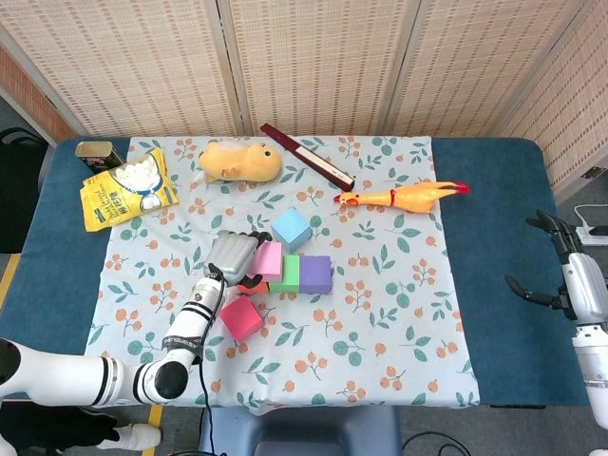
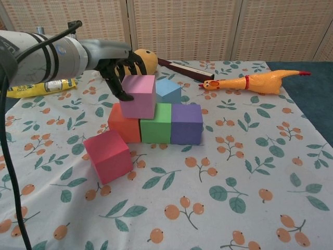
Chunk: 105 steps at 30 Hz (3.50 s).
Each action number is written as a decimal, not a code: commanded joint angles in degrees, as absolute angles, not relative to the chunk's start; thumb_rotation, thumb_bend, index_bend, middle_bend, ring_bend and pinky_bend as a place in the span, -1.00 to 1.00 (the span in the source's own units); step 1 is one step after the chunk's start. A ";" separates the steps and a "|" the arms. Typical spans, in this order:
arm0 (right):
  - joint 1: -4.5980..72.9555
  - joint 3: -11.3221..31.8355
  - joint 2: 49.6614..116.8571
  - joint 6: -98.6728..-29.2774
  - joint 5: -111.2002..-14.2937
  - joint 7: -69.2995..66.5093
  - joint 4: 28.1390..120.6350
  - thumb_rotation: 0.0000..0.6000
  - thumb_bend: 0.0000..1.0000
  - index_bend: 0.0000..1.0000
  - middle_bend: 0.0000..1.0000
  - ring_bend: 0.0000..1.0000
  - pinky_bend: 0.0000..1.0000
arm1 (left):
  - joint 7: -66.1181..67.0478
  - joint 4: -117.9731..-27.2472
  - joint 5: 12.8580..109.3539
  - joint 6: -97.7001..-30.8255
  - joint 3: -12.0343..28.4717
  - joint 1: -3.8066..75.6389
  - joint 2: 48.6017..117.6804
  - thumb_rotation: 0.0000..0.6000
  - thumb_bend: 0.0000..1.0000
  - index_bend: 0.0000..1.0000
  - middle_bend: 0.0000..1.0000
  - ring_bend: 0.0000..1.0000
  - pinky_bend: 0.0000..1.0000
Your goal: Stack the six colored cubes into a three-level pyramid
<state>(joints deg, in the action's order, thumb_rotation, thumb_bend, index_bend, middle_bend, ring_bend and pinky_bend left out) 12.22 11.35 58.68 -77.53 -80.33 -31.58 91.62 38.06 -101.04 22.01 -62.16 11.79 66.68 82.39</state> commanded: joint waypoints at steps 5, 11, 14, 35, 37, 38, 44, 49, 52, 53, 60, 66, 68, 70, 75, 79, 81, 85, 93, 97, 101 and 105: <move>12.20 11.30 58.76 -77.46 -80.34 -31.78 91.43 1.00 -0.69 -1.00 -0.71 -1.00 -1.00 | 38.56 -101.48 21.13 -62.44 12.16 66.52 82.62 1.00 -0.36 -0.54 -0.36 -0.34 -0.28; 12.26 11.33 58.76 -77.39 -80.30 -31.74 91.43 1.00 -0.69 -1.00 -0.71 -1.00 -1.00 | 38.72 -101.25 20.61 -62.33 12.49 66.45 82.98 1.00 -0.36 -0.54 -0.36 -0.34 -0.28; 12.27 11.34 58.75 -77.37 -80.30 -31.65 91.46 1.00 -0.69 -1.00 -0.71 -1.00 -1.00 | 38.95 -101.14 20.26 -62.27 12.57 66.45 83.04 1.00 -0.36 -0.54 -0.36 -0.34 -0.28; 12.19 11.37 58.76 -77.35 -80.18 -32.01 91.49 1.00 -0.69 -1.00 -0.71 -1.00 -1.00 | 40.13 -100.86 19.09 -61.60 12.51 66.42 83.42 1.00 -0.36 -0.94 -0.63 -0.41 -0.25; 12.19 11.38 58.76 -77.36 -80.19 -32.09 91.52 1.00 -0.69 -1.00 -0.71 -1.00 -1.00 | 40.20 -100.94 19.05 -61.50 12.44 66.40 83.40 1.00 -0.38 -0.99 -0.69 -0.46 -0.25; 12.16 11.40 58.75 -77.42 -80.17 -32.14 91.50 1.00 -0.69 -1.00 -0.71 -1.00 -1.00 | 40.21 -100.99 18.99 -61.45 12.42 66.38 83.40 1.00 -0.38 -1.00 -0.70 -0.48 -0.25; 12.19 11.50 58.82 -77.46 -80.13 -32.22 91.43 1.00 -0.69 -1.00 -0.71 -1.00 -1.00 | 39.58 -102.03 18.69 -60.74 12.58 66.06 82.87 1.00 -0.38 -1.00 -0.94 -0.83 -0.33; 12.25 11.56 58.82 -77.39 -80.09 -32.22 91.40 1.00 -0.69 -1.00 -0.71 -1.00 -1.00 | 37.90 -104.38 20.08 -60.64 13.32 65.26 80.96 1.00 -0.40 -1.00 -1.00 -1.00 -0.64; 12.26 11.61 58.76 -77.43 -80.10 -32.23 91.53 1.00 -0.69 -1.00 -0.71 -1.00 -1.00 | 36.15 -107.02 22.13 -60.44 13.99 64.22 78.34 1.00 -0.42 -1.00 -1.00 -1.00 -0.74; 12.26 11.59 58.72 -77.41 -80.15 -32.28 91.59 1.00 -0.69 -1.00 -0.71 -1.00 -1.00 | 35.24 -107.82 23.04 -60.37 14.31 63.71 77.35 1.00 -0.42 -1.00 -1.00 -1.00 -0.75; 12.83 11.07 57.96 -75.90 -80.83 -32.51 92.17 1.00 -0.69 -1.00 -0.71 -1.00 -1.00 | 26.37 -108.82 34.64 -63.04 14.92 57.00 70.67 1.00 -0.43 -1.00 -1.00 -1.00 -0.86; 16.13 10.12 56.23 -70.27 -83.08 -31.98 93.69 1.00 -0.69 -1.00 -0.69 -1.00 -0.84 | 16.17 -103.42 40.41 -63.02 15.24 50.91 67.63 1.00 -0.42 -0.84 -0.87 -1.00 -0.77; 17.75 9.97 55.89 -68.07 -83.86 -31.07 94.23 1.00 -0.69 -1.00 -0.68 -1.00 -0.84 | 12.94 -102.12 41.76 -62.76 15.12 48.85 66.73 1.00 -0.42 -0.78 -0.83 -1.00 -0.74; 19.21 9.68 55.56 -66.09 -84.87 -30.64 95.08 1.00 -0.69 -1.00 -0.67 -1.00 -0.83 | 11.37 -100.98 43.09 -62.87 14.59 47.32 66.18 1.00 -0.42 -0.73 -0.80 -0.97 -0.72; 23.93 10.55 55.59 -61.23 -85.76 -29.75 96.06 1.00 -0.69 -1.00 -0.67 -1.00 -0.79 | 9.73 -97.62 45.54 -63.69 12.48 43.93 66.78 1.00 -0.40 -0.70 -0.75 -0.92 -0.71; 30.07 12.40 56.43 -53.94 -84.59 -31.04 94.99 1.00 -0.69 -1.00 -0.67 -1.00 -0.79 | 8.14 -97.45 46.97 -62.54 10.85 41.59 66.39 1.00 -0.38 -0.69 -0.73 -0.92 -0.71; 34.09 13.53 57.41 -49.27 -83.75 -31.11 93.81 1.00 -0.69 -1.00 -0.67 -1.00 -0.79 | 8.62 -97.57 48.59 -63.79 9.88 40.33 66.64 1.00 -0.38 -0.67 -0.71 -0.92 -0.71; 42.04 15.06 60.02 -39.64 -81.96 -30.36 90.24 1.00 -0.69 -1.00 -0.67 -1.00 -0.79 | 10.12 -98.26 52.19 -66.74 8.17 38.11 67.07 1.00 -0.38 -0.66 -0.70 -0.91 -0.71; 57.50 15.35 71.56 -24.47 -79.51 -21.24 74.17 1.00 -0.81 -1.00 -0.67 -1.00 -0.79 | 10.42 -100.52 56.94 -67.89 6.48 34.98 65.41 1.00 -0.38 -0.65 -0.70 -0.91 -0.71; 62.70 15.46 78.50 -21.14 -77.86 -18.34 64.80 1.00 -0.85 -1.00 -0.67 -1.00 -0.79 | 9.32 -100.66 57.92 -68.28 6.61 33.62 64.97 1.00 -0.38 -0.65 -0.70 -0.91 -0.71; 67.25 14.70 85.15 -18.71 -78.34 -16.56 55.54 1.00 -0.91 -1.00 -0.68 -1.00 -0.79 | 8.43 -100.34 58.70 -68.86 6.80 32.22 64.72 1.00 -0.38 -0.65 -0.70 -0.92 -0.72; 70.08 13.43 90.41 -17.95 -80.23 -16.64 48.55 1.00 -0.97 -1.00 -0.73 -1.00 -0.79 | 7.33 -100.05 58.75 -68.99 7.19 31.04 64.35 1.00 -0.38 -0.65 -0.71 -0.93 -0.73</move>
